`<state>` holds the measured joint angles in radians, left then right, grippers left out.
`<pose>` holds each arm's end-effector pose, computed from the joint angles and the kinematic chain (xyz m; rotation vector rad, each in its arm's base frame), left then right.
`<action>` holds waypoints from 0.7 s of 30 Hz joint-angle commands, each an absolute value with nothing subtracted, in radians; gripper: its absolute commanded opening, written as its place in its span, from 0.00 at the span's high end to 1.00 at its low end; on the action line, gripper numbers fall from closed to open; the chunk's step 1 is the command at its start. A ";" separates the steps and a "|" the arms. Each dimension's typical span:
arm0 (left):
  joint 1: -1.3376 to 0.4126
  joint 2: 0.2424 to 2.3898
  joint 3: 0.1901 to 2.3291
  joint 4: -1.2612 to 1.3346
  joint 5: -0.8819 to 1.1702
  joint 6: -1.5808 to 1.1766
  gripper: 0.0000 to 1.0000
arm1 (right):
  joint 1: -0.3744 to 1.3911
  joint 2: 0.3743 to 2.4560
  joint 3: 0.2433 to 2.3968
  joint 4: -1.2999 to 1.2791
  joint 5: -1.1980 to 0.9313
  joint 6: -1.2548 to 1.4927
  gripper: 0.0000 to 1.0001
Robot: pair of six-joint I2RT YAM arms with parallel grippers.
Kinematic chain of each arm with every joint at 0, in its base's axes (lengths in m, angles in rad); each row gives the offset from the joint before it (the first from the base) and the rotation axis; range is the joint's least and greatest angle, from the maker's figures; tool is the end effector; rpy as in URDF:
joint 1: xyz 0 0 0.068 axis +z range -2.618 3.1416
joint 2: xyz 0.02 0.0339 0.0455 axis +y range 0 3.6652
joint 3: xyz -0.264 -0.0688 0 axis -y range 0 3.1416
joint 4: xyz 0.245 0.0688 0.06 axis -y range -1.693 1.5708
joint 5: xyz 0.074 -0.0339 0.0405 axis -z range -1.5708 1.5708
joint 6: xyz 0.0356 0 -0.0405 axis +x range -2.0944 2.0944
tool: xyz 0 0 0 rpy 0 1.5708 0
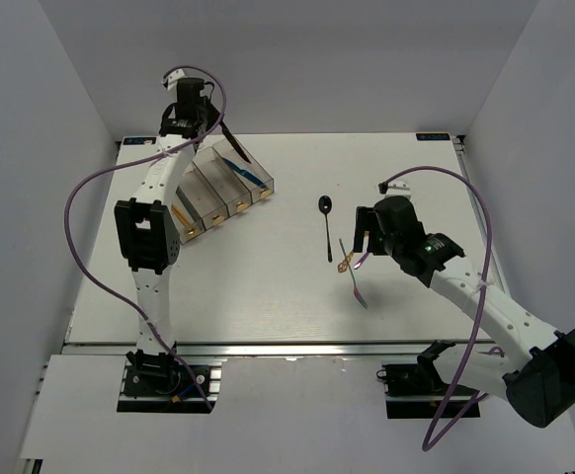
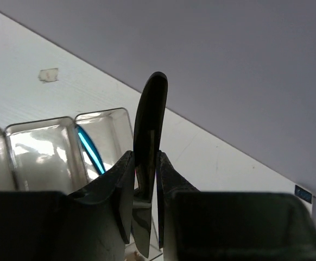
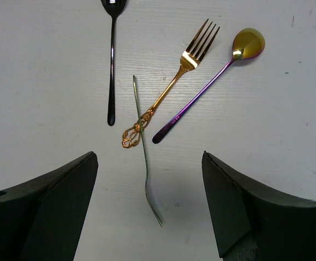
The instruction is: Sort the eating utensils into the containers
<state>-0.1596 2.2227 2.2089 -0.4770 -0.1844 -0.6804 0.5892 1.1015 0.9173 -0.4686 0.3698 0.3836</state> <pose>0.5165 -0.0765 0.3286 -0.6425 1.9667 -0.3305 0.2047 0.1213 0.2980 -0.0231 2.1763 0.1423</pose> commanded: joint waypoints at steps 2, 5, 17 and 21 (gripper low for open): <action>-0.173 2.249 2.178 -0.284 -0.115 -0.733 1.00 | 0.584 1.120 0.936 -0.440 0.365 0.365 0.18; -0.173 2.264 2.145 -0.232 -0.098 -0.752 1.00 | 0.584 1.115 0.937 -0.439 0.368 0.364 0.18; -0.179 2.226 1.959 -0.137 -0.081 -0.772 0.69 | 0.584 1.112 0.943 -0.426 0.356 0.356 0.18; -0.186 2.210 1.954 -0.149 -0.100 -0.782 0.43 | 0.584 1.114 0.942 -0.417 0.350 0.356 0.18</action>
<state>-0.1768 2.2852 1.9564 -0.1928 -0.0971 -0.7692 0.5892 1.1210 0.9173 -0.4652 0.3595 0.3687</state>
